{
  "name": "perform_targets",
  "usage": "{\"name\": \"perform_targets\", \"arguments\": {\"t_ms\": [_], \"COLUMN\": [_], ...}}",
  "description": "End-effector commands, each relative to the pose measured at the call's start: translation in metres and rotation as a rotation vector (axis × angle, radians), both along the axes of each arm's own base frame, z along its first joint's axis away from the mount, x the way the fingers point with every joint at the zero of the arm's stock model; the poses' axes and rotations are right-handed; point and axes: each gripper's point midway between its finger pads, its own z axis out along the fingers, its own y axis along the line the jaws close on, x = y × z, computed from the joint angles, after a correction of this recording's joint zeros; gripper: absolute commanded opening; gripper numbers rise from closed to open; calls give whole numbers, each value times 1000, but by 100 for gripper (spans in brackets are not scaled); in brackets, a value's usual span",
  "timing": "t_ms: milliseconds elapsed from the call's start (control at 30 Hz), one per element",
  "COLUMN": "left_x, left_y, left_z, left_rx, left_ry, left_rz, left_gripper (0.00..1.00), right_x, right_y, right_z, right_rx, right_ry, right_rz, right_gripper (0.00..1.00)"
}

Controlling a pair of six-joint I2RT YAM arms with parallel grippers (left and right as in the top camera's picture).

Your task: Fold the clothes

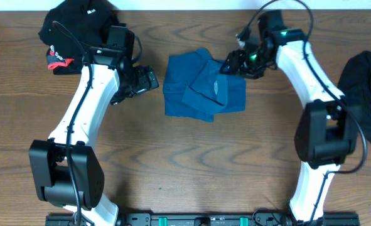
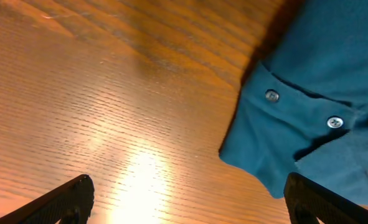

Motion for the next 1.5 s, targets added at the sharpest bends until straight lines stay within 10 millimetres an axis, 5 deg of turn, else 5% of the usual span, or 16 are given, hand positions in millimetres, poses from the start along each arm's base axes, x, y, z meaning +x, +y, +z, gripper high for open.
{"name": "perform_targets", "arguments": {"t_ms": [0, 400, 1000, 1467], "left_x": [0, 1, 0, 0], "left_y": [4, 4, 4, 4], "left_z": [0, 0, 0, 0], "left_rx": [21, 21, 21, 22], "left_ry": [-2, -2, -2, -2], "left_rz": [-21, -21, -21, -21], "left_gripper": [98, 98, 98, 98], "right_x": [-4, -8, -22, -16], "right_y": [9, 0, 23, 14], "right_z": [-14, -36, -61, -68], "right_rx": [27, -43, 52, -16], "right_ry": [52, 107, 113, 112], "right_rz": [1, -26, 7, -51], "right_gripper": [58, 59, 49, 1]}}
